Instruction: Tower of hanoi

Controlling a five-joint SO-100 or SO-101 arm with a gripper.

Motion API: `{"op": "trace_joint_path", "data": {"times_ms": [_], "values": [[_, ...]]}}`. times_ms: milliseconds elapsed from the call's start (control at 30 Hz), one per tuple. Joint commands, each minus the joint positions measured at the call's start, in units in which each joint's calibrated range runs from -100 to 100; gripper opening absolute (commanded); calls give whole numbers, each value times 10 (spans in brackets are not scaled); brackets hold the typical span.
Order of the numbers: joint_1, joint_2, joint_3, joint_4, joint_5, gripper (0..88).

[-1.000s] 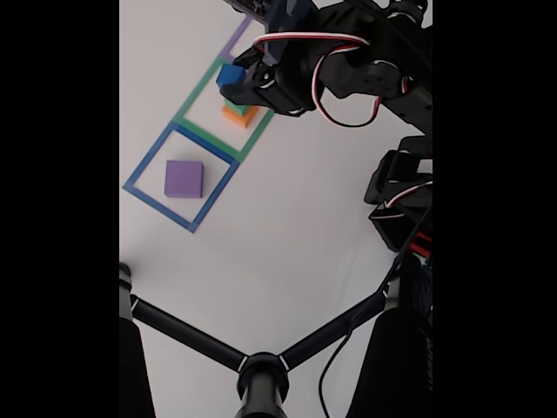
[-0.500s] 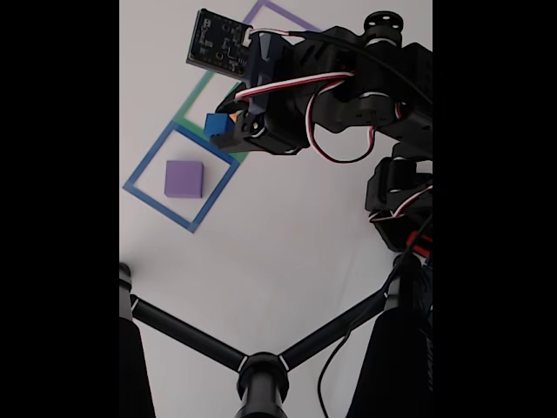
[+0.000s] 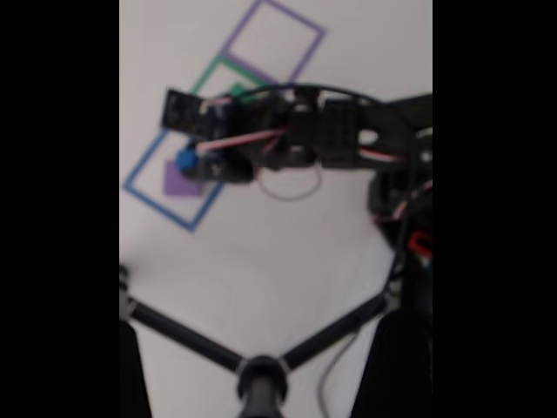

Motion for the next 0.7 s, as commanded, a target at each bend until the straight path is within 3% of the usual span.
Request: {"op": "trace_joint_path", "data": {"times_ms": [0, 367, 667], "values": [[-10, 36, 36, -162, 6, 26], [-21, 142, 99, -371, 6, 26], [-2, 172, 107, -409, 6, 26]]}}
